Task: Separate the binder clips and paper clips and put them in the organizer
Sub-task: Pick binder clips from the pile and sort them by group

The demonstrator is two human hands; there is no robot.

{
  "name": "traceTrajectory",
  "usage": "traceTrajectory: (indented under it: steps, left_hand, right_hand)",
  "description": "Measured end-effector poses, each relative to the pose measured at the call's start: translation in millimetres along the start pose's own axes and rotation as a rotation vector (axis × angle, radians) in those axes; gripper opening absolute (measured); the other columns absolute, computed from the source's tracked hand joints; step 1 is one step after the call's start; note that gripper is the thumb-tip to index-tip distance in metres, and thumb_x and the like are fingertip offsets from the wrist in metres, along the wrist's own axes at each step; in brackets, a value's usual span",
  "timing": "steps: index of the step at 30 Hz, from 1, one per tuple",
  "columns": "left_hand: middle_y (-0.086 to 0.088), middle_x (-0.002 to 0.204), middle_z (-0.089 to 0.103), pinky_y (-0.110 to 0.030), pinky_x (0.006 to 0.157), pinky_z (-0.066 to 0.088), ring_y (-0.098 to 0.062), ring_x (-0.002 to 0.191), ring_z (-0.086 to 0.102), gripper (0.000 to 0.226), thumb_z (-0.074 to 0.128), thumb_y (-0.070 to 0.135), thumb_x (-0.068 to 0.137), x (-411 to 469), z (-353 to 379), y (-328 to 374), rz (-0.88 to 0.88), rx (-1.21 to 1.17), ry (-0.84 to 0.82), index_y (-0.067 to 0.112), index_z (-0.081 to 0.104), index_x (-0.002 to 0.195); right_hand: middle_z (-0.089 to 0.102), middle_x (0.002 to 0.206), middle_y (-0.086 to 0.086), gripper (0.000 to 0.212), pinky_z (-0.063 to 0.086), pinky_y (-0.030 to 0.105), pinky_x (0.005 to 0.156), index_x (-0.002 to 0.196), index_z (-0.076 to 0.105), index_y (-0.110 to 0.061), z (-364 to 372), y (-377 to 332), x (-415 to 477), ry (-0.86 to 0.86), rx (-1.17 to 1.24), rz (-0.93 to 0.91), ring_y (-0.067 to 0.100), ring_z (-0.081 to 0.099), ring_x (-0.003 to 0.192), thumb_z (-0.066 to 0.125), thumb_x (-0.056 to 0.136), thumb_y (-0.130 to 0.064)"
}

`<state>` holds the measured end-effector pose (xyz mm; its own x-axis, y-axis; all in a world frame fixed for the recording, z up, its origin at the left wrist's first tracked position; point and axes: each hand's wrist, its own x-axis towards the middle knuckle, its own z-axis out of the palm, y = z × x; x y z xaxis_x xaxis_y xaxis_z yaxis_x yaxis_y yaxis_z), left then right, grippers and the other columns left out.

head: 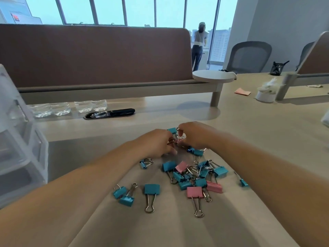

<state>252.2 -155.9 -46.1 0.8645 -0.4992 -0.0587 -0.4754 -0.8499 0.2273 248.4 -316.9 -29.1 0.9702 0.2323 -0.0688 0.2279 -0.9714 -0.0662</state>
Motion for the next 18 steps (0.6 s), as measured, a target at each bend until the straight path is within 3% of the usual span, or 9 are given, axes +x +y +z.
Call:
traceTrajectory:
  steps: [3, 8, 11, 18]
  left_hand:
    - [-0.003, 0.090, 0.058, -0.029, 0.060, 0.036, -0.019, 0.080, 0.055, 0.023, 0.065, 0.036, 0.090, 1.1, 3.5, 0.9, 0.017, 0.039, -0.010, 0.016, 0.055, 0.096]
    - [-0.009, 0.089, 0.053, -0.035, 0.059, 0.045, -0.024, 0.071, 0.060, 0.017, 0.058, 0.027, 0.095, -0.2, 10.4, -0.7, 0.052, -0.017, 0.021, 0.011, 0.058, 0.090]
    - [-0.005, 0.083, 0.058, -0.037, 0.064, 0.047, -0.023, 0.075, 0.060, 0.011, 0.056, 0.025, 0.095, -6.2, 7.8, -0.8, 0.071, -0.084, 0.056, 0.015, 0.054, 0.093]
    - [-0.005, 0.082, 0.055, -0.031, 0.059, 0.036, -0.018, 0.069, 0.049, 0.013, 0.049, 0.028, 0.099, -25.6, -4.0, 7.3, 0.090, -0.067, -0.002, 0.015, 0.050, 0.095]
  right_hand:
    - [0.065, 0.101, 0.004, 0.017, 0.049, 0.034, 0.074, 0.104, 0.062, -0.014, 4.9, -3.1, 5.4, 0.009, -0.053, -0.012, 0.022, 0.059, 0.087, 0.058, 0.095, -0.027]
    - [0.065, 0.086, 0.004, 0.012, 0.045, 0.031, 0.063, 0.093, 0.065, -0.012, 11.8, -2.2, 7.5, 0.008, -0.057, -0.007, 0.022, 0.060, 0.078, 0.059, 0.093, -0.022]
    - [0.064, 0.089, 0.005, 0.017, 0.048, 0.034, 0.071, 0.095, 0.063, -0.010, 12.5, -1.5, 5.4, 0.000, -0.037, -0.012, 0.023, 0.060, 0.081, 0.055, 0.097, -0.024]
    - [0.061, 0.084, 0.005, 0.029, 0.043, 0.034, 0.064, 0.094, 0.056, -0.012, 0.8, 8.8, -12.3, 0.154, 0.224, 0.013, 0.017, 0.053, 0.071, 0.041, 0.102, -0.034]
